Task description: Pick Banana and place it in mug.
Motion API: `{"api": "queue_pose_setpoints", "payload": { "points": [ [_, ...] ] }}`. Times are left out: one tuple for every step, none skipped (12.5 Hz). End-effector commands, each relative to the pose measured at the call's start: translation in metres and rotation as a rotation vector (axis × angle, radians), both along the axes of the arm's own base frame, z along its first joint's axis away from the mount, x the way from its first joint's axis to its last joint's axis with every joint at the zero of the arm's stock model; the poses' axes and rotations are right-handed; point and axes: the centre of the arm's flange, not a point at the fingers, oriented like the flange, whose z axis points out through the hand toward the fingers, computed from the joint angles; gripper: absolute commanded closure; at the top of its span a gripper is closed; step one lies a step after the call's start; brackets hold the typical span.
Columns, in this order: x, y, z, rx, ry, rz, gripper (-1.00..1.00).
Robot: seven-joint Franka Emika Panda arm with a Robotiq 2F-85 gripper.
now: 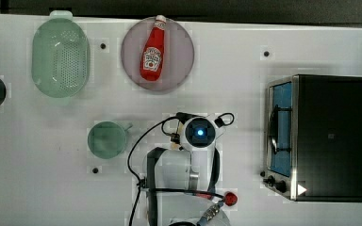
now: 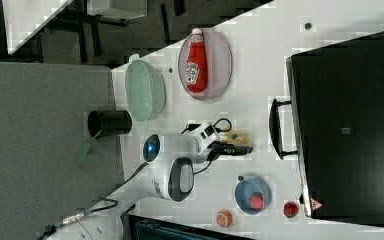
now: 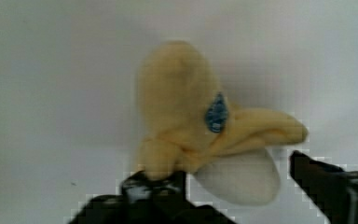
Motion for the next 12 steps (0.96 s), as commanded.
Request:
{"api": "queue_pose_setpoints", "payload": {
  "points": [
    [0.015, 0.009, 0.018, 0.003, -0.062, 0.063, 0.27],
    [0.016, 0.008, 0.022, 0.002, -0.067, 0.062, 0.48],
    [0.016, 0.007, 0.027, 0.001, -0.073, 0.059, 0.49],
    [0.019, 0.006, 0.036, 0.0, -0.089, 0.057, 0.49],
    [0.024, 0.004, 0.051, -0.003, -0.117, 0.054, 0.49],
    [0.028, 0.0, 0.072, -0.006, -0.144, 0.047, 0.49],
    [0.031, -0.003, 0.098, -0.008, -0.163, 0.041, 0.49],
    [0.031, -0.005, 0.124, -0.007, -0.155, 0.035, 0.49],
    [0.029, -0.006, 0.153, -0.005, -0.135, 0.029, 0.49],
    [0.028, -0.007, 0.182, -0.003, -0.124, 0.025, 0.49],
    [0.027, -0.008, 0.21, -0.001, -0.117, 0.023, 0.49],
    [0.025, -0.008, 0.236, 0.001, -0.114, 0.022, 0.49]
  ]
}}
